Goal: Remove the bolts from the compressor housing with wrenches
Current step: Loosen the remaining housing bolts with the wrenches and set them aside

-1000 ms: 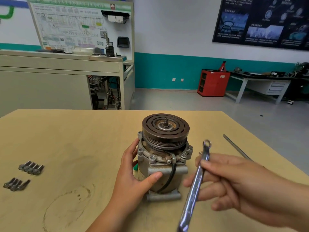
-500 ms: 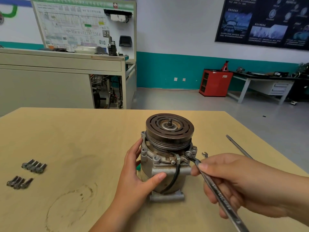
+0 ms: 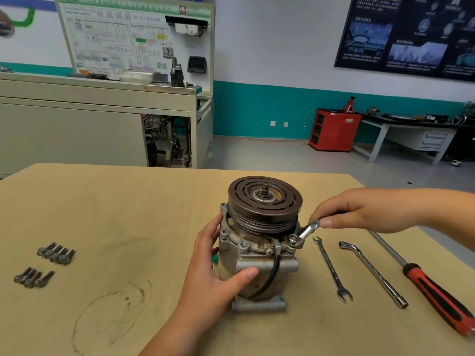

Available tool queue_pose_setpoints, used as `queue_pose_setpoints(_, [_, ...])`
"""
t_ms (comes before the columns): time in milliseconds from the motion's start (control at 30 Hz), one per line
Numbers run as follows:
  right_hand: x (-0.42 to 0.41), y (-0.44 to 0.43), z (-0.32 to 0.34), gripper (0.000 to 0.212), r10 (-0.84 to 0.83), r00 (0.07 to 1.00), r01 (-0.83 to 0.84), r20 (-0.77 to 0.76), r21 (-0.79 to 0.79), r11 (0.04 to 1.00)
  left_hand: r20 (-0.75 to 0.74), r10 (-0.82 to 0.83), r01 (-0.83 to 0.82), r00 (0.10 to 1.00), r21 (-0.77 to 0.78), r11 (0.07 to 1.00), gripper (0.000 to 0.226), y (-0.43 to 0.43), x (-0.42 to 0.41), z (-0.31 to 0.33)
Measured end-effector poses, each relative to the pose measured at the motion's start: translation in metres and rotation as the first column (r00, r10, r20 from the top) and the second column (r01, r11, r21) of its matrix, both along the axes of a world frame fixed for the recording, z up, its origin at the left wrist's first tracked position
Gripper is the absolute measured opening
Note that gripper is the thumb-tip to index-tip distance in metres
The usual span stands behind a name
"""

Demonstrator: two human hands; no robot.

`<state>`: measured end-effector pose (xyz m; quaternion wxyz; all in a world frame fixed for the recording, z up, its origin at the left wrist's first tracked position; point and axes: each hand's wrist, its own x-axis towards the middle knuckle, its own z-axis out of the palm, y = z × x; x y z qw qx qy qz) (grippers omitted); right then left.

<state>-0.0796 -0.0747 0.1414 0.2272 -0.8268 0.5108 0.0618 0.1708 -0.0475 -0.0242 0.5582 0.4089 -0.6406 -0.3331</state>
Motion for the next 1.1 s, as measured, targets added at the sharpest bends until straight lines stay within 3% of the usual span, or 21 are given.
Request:
queue_pose_setpoints(167, [-0.027,0.003,0.016,0.027,-0.032,0.999,0.027,0.024,0.195,0.980,0.007,0.012,-0.012,1.000,0.001,1.000,0.087,0.000,-0.001,0.000])
queue_pose_setpoints(267, [-0.039,0.018,0.013,0.015,-0.146,0.969,0.090,0.201,0.265,0.960,0.011,0.009,-0.009,1.000,-0.007,1.000,0.086,-0.001,0.000,0.000])
queue_pose_setpoints(333, [-0.035,0.030,0.002,0.019,-0.218,0.919,0.127,0.329,0.274,0.953,0.010,0.009,-0.009,1.000,-0.007,1.000,0.086,-0.001,0.000,0.000])
queue_pose_setpoints(433, [-0.016,0.048,-0.018,0.038,-0.308,0.814,0.070,0.492,0.443,0.894,0.010,0.010,-0.010,1.000,0.002,1.000,0.085,0.000,0.000,0.001])
queue_pose_setpoints(500, [0.005,0.061,-0.028,0.022,-0.405,0.693,0.024,0.596,0.542,0.840,0.010,0.013,-0.013,1.000,0.004,1.000,0.086,0.001,0.001,0.001])
queue_pose_setpoints(567, [0.025,0.071,-0.034,0.017,-0.484,0.592,0.008,0.645,0.596,0.803,0.013,0.011,-0.011,1.000,0.003,1.000,0.087,0.001,0.000,0.001])
queue_pose_setpoints(767, [0.049,0.078,-0.035,0.026,-0.575,0.481,0.145,0.662,0.587,0.796,0.022,0.012,-0.012,1.000,-0.002,1.000,0.087,0.002,0.000,0.002])
queue_pose_setpoints(933, [0.051,0.079,-0.032,0.028,-0.613,0.486,0.189,0.623,0.610,0.770,0.016,0.009,-0.009,1.000,-0.001,1.000,0.085,0.001,0.000,0.002])
queue_pose_setpoints(1033, [0.049,0.076,-0.029,0.027,-0.610,0.539,0.175,0.581,0.630,0.756,0.017,0.007,-0.007,1.000,-0.012,1.000,0.087,0.000,0.000,0.001])
queue_pose_setpoints(1100, [0.041,0.069,-0.021,0.027,-0.589,0.631,0.179,0.506,0.643,0.744,0.013,0.005,-0.005,1.000,-0.011,1.000,0.086,0.000,0.001,0.001])
